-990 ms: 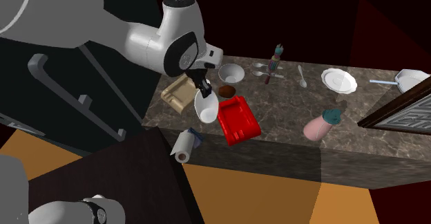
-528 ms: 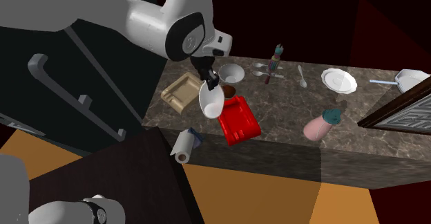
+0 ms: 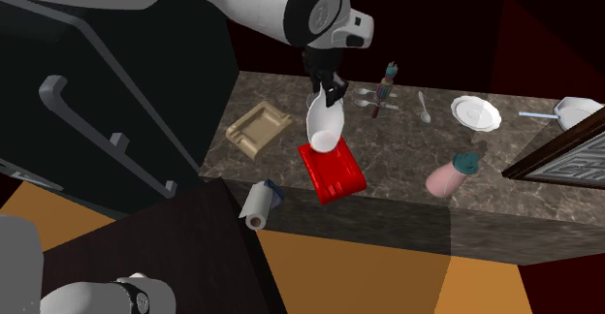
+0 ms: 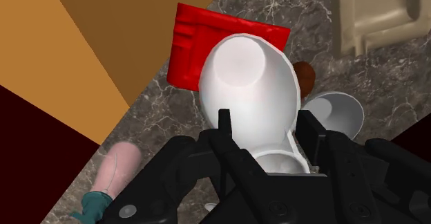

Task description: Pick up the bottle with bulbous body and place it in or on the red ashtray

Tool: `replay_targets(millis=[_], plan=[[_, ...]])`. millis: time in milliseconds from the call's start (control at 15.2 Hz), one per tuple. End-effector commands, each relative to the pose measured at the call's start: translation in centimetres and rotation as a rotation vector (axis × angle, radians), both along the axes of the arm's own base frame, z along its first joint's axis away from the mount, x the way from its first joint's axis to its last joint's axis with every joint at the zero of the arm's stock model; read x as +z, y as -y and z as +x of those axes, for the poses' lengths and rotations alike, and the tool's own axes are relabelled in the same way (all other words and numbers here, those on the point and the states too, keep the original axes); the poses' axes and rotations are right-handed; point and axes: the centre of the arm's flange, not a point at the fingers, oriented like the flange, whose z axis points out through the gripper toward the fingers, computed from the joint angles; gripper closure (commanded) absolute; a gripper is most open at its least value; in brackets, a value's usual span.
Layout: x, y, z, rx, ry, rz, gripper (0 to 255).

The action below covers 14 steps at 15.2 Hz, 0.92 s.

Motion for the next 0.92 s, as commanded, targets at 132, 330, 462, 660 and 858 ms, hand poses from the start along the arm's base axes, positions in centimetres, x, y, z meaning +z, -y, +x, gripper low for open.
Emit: replay_targets(millis=[132, 330, 462, 660, 858], plan=[[3.0, 1.5, 4.6, 0.000, -0.001, 0.000, 255], [1.4, 1.5, 4.6, 0.000, -0.001, 0.000, 255], [0.3, 1.5, 4.6, 0.000, -0.001, 0.000, 255], [-1.3, 1.5, 4.6, 0.000, -0.001, 0.000, 255], [-2.9, 1.5, 4.6, 0.000, -0.001, 0.000, 255]])
